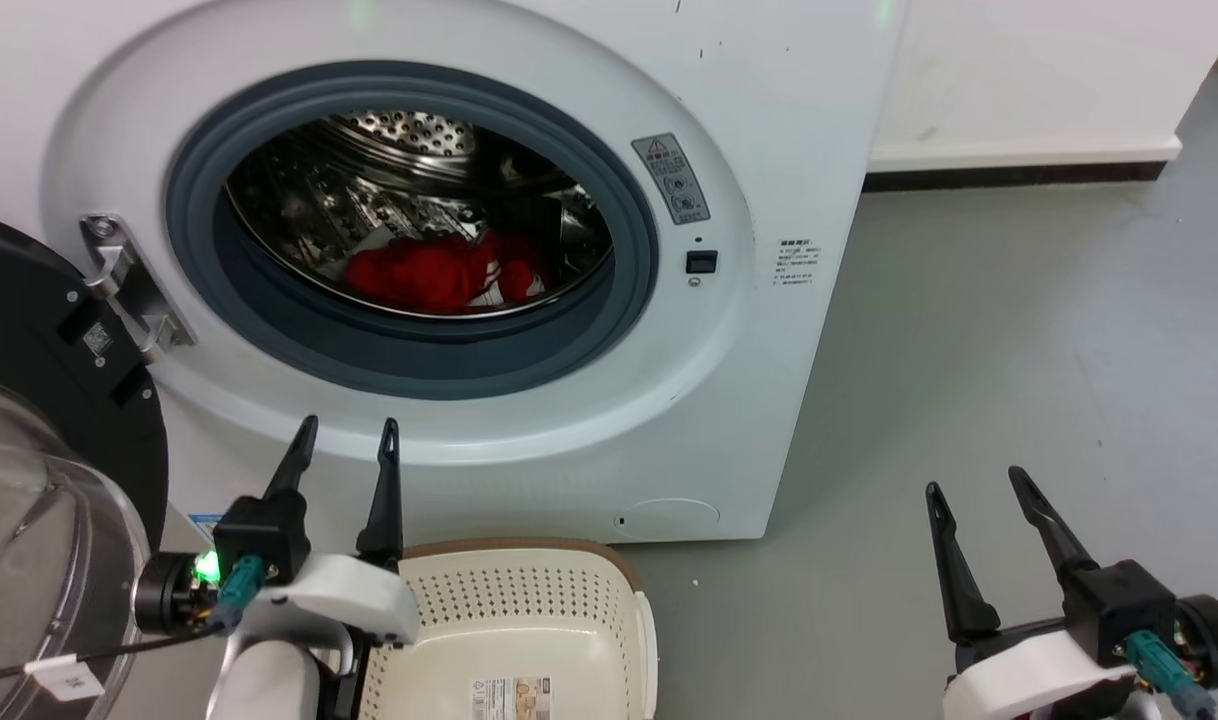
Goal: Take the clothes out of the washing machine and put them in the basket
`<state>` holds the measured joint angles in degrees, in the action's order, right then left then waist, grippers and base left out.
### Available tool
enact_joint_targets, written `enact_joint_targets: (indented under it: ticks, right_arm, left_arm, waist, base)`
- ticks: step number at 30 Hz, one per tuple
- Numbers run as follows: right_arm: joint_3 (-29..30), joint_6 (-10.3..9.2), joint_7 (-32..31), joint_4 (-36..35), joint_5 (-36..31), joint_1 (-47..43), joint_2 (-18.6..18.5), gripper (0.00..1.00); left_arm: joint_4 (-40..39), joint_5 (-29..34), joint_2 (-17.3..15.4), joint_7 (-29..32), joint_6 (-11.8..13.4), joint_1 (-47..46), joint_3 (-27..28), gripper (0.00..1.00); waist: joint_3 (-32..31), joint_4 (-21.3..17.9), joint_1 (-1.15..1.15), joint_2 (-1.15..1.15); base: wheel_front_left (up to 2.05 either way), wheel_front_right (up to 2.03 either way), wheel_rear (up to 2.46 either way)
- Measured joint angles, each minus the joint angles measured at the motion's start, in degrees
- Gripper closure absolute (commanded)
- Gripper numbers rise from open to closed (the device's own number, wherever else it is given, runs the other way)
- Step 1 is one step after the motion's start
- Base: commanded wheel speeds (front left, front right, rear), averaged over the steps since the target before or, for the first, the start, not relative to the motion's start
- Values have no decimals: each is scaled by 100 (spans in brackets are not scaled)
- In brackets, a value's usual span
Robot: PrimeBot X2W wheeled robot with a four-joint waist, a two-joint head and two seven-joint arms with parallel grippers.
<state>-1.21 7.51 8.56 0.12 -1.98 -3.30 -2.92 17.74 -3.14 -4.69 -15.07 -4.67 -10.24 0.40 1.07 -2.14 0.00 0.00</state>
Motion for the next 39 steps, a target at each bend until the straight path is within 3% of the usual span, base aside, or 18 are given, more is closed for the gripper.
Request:
enact_joint_targets:
  ticks: [5, 25, 39]
  right_arm:
    - [-81, 0, 31, -30, 45, 268, 1, 0]
    - [-622, 0, 584, 457, 570, 1508, -2, 0]
    - [-910, 0, 649, 569, 1025, 1744, -7, 0]
  left_arm:
    - [338, -5, -127, 0, 40, -579, 59, 0]
    - [1856, 54, -1408, 464, -31, -3293, 214, 0]
    - [2903, 316, -2271, 1306, -36, -4709, 57, 0]
  waist:
    - [385, -143, 0, 0]
    - [2508, -1132, 1, 0]
    - [3074, -1976, 1, 0]
  base:
    - [0, 0, 0]
    - [0, 0, 0]
    - [0, 0, 0]
